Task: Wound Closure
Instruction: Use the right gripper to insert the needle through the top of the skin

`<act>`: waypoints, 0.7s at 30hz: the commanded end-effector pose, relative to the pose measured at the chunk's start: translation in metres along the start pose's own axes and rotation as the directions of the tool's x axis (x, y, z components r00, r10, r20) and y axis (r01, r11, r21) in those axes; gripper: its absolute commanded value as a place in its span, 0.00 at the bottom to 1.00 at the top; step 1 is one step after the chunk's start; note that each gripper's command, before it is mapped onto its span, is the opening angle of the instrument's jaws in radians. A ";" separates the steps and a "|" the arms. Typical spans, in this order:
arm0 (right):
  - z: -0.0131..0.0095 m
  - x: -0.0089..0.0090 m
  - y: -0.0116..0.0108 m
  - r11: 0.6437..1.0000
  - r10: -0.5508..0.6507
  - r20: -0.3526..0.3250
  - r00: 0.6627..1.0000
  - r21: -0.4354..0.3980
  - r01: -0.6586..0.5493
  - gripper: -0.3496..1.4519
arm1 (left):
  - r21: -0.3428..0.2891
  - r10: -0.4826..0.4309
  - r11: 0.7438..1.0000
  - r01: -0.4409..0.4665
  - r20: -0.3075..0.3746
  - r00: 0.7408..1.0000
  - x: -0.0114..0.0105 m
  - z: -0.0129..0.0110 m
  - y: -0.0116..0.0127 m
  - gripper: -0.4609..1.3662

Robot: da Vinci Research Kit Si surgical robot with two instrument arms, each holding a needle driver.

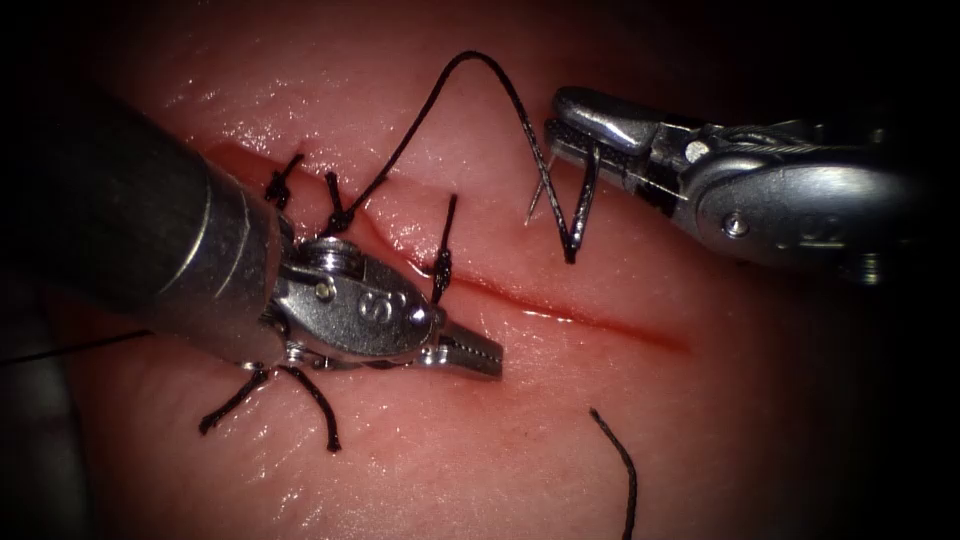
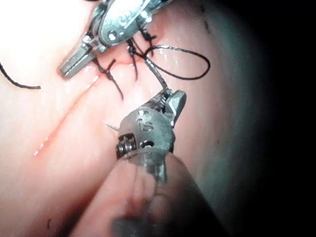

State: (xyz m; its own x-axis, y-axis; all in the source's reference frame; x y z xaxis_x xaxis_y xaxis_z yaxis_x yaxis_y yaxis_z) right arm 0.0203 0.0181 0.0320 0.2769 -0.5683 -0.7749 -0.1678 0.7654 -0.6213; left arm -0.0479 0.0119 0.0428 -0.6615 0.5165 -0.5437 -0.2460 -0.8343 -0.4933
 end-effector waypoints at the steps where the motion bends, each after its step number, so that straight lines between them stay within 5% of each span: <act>1: 0.0000 0.0000 -0.0003 1.000 0.002 -0.001 1.000 -0.002 -0.002 0.00 | -0.009 0.000 1.000 -0.001 -0.001 1.000 0.0000 0.0000 -0.0001 0.06; 21: 0.0000 -0.0003 -0.0087 0.994 0.048 0.026 0.999 0.093 -0.050 0.00 | -0.003 -0.010 1.000 0.010 -0.011 1.000 0.0002 -0.0001 -0.0010 0.06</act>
State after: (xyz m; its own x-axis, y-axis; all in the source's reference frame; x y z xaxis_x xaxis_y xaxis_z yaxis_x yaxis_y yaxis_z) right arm 0.0219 0.0113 0.0378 0.2917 -0.5167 -0.8050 -0.0930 0.8223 -0.5614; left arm -0.0477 0.0131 0.0430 -0.6522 0.5268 -0.5451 -0.2554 -0.8297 -0.4964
